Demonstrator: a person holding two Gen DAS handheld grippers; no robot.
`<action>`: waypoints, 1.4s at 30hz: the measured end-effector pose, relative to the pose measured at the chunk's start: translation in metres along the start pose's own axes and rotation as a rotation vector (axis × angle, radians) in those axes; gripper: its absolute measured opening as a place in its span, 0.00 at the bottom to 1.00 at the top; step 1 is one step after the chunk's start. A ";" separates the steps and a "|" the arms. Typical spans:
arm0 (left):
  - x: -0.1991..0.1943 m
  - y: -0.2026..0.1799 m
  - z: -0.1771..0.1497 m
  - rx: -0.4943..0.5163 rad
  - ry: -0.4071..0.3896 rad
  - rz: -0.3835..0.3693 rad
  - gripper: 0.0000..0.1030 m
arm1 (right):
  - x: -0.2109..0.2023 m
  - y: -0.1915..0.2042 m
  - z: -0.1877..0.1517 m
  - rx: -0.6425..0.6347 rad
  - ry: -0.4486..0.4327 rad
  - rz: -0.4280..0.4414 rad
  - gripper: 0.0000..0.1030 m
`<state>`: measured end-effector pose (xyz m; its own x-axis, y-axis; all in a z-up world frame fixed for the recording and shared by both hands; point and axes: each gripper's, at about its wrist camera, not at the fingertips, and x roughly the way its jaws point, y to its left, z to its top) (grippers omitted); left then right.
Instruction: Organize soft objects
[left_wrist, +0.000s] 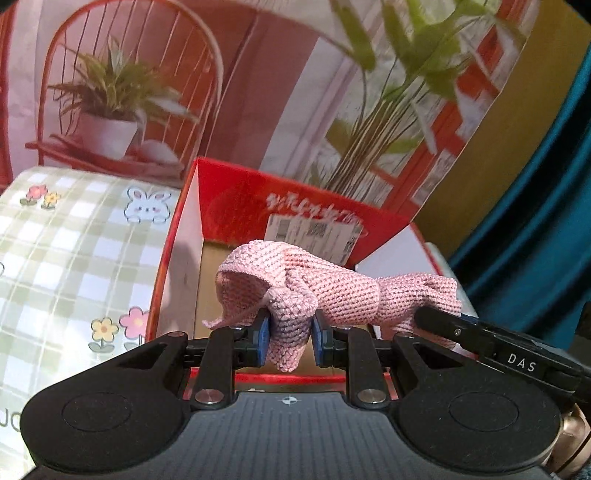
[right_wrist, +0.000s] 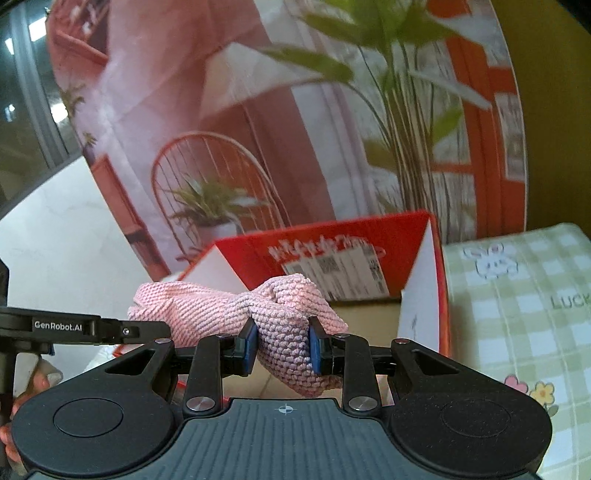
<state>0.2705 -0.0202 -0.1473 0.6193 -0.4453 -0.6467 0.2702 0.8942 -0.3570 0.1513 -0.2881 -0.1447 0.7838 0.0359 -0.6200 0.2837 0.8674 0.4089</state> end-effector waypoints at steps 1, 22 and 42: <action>0.004 0.002 -0.001 -0.006 0.009 0.004 0.23 | 0.003 -0.001 -0.001 0.007 0.010 -0.004 0.26; -0.037 -0.006 -0.012 0.064 -0.051 0.050 0.52 | -0.036 0.019 -0.016 -0.044 -0.076 -0.107 0.42; -0.116 -0.012 -0.126 0.121 -0.058 0.113 0.52 | -0.128 0.066 -0.099 -0.121 -0.092 -0.035 0.43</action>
<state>0.1023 0.0145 -0.1532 0.6913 -0.3416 -0.6367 0.2815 0.9389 -0.1981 0.0153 -0.1866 -0.1050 0.8232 -0.0362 -0.5666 0.2478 0.9208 0.3012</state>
